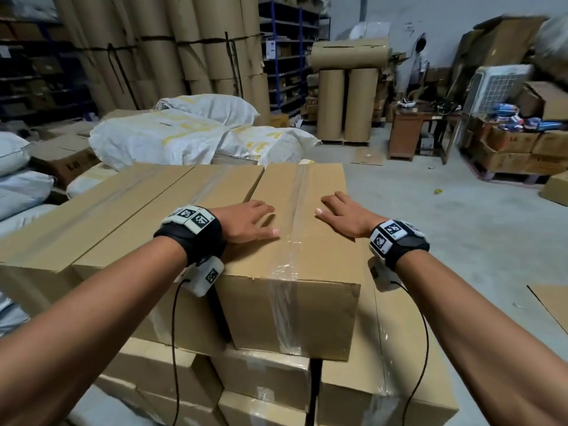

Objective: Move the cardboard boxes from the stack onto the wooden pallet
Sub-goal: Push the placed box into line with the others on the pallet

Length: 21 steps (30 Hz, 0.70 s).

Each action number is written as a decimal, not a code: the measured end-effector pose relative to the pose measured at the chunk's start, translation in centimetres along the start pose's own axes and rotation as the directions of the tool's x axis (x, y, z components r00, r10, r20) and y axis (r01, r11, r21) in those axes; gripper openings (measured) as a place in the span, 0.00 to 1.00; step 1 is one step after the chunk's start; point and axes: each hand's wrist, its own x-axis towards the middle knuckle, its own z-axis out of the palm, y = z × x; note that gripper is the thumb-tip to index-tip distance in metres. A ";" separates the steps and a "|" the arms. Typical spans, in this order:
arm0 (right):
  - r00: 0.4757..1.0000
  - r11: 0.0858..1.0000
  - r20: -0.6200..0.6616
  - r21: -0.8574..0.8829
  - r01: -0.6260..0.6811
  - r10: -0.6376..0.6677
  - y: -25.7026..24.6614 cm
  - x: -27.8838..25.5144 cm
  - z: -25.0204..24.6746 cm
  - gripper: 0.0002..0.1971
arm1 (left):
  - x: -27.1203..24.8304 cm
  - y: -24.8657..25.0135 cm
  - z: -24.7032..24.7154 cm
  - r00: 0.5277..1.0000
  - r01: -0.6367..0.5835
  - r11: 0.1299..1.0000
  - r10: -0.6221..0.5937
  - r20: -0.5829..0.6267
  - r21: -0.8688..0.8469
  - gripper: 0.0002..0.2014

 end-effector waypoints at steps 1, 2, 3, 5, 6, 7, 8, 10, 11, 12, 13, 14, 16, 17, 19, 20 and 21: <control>1.000 1.000 -0.006 0.020 -0.003 0.003 0.2 0.5 0.3 0.38 | 0.3 -0.2 0.0 0.999 0.019 1.000 -0.019 0.026 0.012 0.49; 1.000 0.999 -0.015 0.036 -0.001 0.001 0.4 0.8 0.7 0.38 | 0.5 -0.4 0.1 0.998 0.037 0.999 -0.038 0.055 0.020 0.49; 1.000 0.999 -0.023 0.048 0.002 -0.001 0.5 0.9 1.0 0.38 | 0.7 -0.5 0.1 0.996 0.049 0.999 -0.050 0.078 0.024 0.49; 1.000 0.998 -0.029 0.065 0.006 -0.004 0.9 0.7 1.3 0.36 | 1.1 -0.4 0.1 0.994 0.054 0.998 -0.057 0.095 0.031 0.50; 1.000 0.997 -0.025 0.071 0.008 -0.006 1.1 0.4 1.2 0.35 | 1.2 -0.3 -0.1 0.993 0.055 0.998 -0.059 0.099 0.036 0.50; 1.000 0.997 -0.021 0.076 0.008 -0.006 1.3 0.1 1.0 0.34 | 1.3 0.0 -0.3 0.993 0.058 0.997 -0.062 0.101 0.041 0.50; 1.000 0.997 -0.023 0.079 0.008 -0.006 1.5 -0.2 0.8 0.34 | 1.4 0.2 -0.6 0.993 0.060 0.997 -0.065 0.100 0.048 0.51; 0.999 0.996 -0.032 0.087 0.011 -0.008 1.8 -0.8 0.5 0.33 | 1.6 0.8 -1.2 0.994 0.054 0.997 -0.060 0.092 0.059 0.50; 0.999 0.996 -0.036 0.091 0.015 -0.012 1.9 -1.0 0.4 0.33 | 1.7 1.2 -1.5 0.994 0.050 0.997 -0.055 0.090 0.062 0.50; 0.999 0.995 -0.035 0.096 0.018 -0.015 2.0 -1.3 0.3 0.33 | 1.7 1.5 -1.8 0.994 0.046 0.997 -0.051 0.093 0.063 0.49; 0.999 0.995 -0.034 0.101 0.019 -0.016 2.2 -1.5 0.2 0.33 | 1.7 1.7 -2.2 0.994 0.045 0.997 -0.051 0.098 0.063 0.48; 0.999 0.994 -0.036 0.106 0.021 -0.017 2.3 -1.7 0.1 0.33 | 1.7 2.0 -2.5 0.994 0.041 0.997 -0.047 0.101 0.063 0.47; 0.999 0.993 -0.046 0.116 0.022 -0.016 2.7 -2.2 -0.1 0.32 | 1.6 2.2 -3.1 0.995 0.027 0.998 -0.033 0.097 0.060 0.45; 0.999 0.992 -0.051 0.123 0.019 -0.013 3.0 -2.5 -0.2 0.32 | 1.5 2.2 -3.4 0.996 0.016 0.998 -0.022 0.087 0.061 0.44; 0.998 0.990 -0.057 0.138 0.009 -0.001 3.8 -3.0 -0.5 0.32 | 1.5 2.1 -3.9 0.999 -0.018 0.998 0.015 0.049 0.061 0.43; 0.998 0.990 -0.058 0.144 0.004 0.004 4.1 -3.3 -0.6 0.32 | 1.5 2.2 -4.1 0.999 -0.037 0.998 0.036 0.024 0.054 0.42; 0.998 0.989 -0.060 0.149 0.002 0.007 4.5 -3.5 -0.7 0.32 | 1.6 2.2 -4.3 0.999 -0.047 0.998 0.047 -0.002 0.042 0.42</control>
